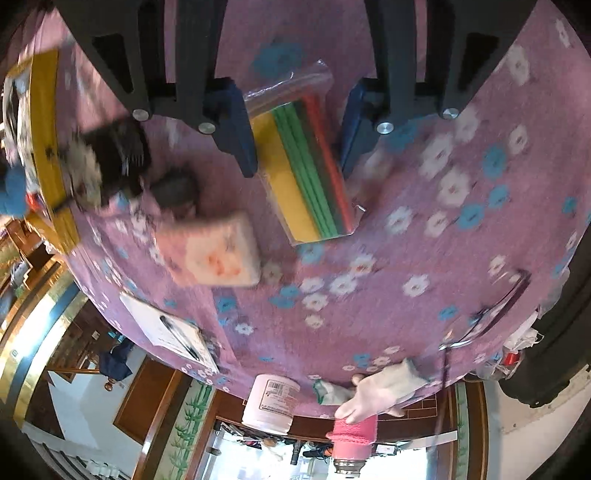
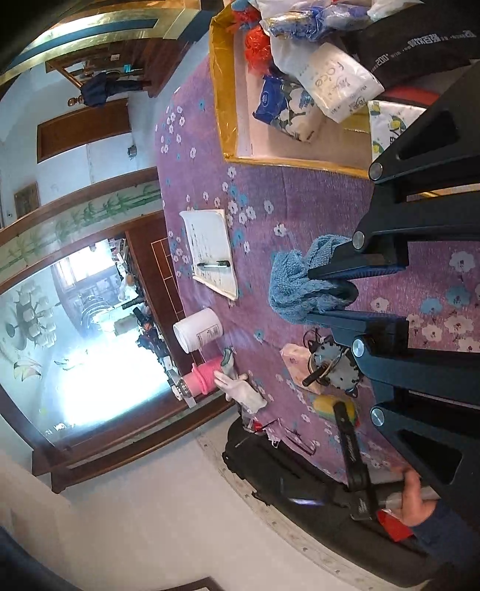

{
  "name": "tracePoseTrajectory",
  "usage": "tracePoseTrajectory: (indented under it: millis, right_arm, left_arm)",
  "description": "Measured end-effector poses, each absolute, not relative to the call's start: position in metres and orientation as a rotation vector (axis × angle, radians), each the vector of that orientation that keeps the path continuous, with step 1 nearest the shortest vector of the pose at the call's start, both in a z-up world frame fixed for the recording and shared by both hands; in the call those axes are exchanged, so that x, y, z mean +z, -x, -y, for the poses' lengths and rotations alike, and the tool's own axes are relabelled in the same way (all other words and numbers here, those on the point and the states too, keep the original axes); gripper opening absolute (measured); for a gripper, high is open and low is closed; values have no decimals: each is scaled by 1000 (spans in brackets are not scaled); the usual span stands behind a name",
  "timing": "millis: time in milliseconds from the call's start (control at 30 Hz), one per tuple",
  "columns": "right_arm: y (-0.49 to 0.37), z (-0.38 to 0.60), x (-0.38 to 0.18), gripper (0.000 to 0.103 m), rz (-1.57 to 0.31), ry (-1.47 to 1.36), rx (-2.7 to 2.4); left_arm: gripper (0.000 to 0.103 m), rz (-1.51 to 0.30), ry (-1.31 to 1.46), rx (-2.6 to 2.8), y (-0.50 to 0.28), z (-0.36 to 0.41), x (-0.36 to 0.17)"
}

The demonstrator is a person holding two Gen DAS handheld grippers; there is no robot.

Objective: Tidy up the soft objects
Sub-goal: 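Grasp the blue towel with right gripper while left grasps striped sponge pack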

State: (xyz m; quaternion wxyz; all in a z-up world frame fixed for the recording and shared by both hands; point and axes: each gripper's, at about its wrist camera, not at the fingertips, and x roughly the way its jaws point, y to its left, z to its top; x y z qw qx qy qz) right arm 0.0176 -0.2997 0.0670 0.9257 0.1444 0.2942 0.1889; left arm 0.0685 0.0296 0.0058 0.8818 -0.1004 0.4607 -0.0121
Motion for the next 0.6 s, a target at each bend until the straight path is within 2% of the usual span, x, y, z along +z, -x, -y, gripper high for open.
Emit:
tracePoseTrajectory:
  millis: [167,233,267,300,333,433,600]
  right_arm:
    - [-17,286,64,16,-616,-265,414]
    - [-15,280,63,16,-616,-244,426]
    - [-15,279,62,16,-614,-237,426]
    - [-14,278,62,16,-612,-234,425]
    - [-14,278,62,16,-611,-235,426]
    - [-13,281,63,16,-599,-242,420]
    - [-12,281,65,16,-575,-243,414]
  left_arm:
    - [43,-940,213,-51,-42,-42,5]
    - [50,-924,195,-47,-43,-37,4]
    - [50,-912,176,-35,-43,-33,3]
    - [49,-907,166,-25,-43,-30,3]
    - [39,-899,175,-35,-43,-30,4]
    - [38,-871,261,-82,-41,-39,5]
    - [39,-764,230,-90,-28,-32,22]
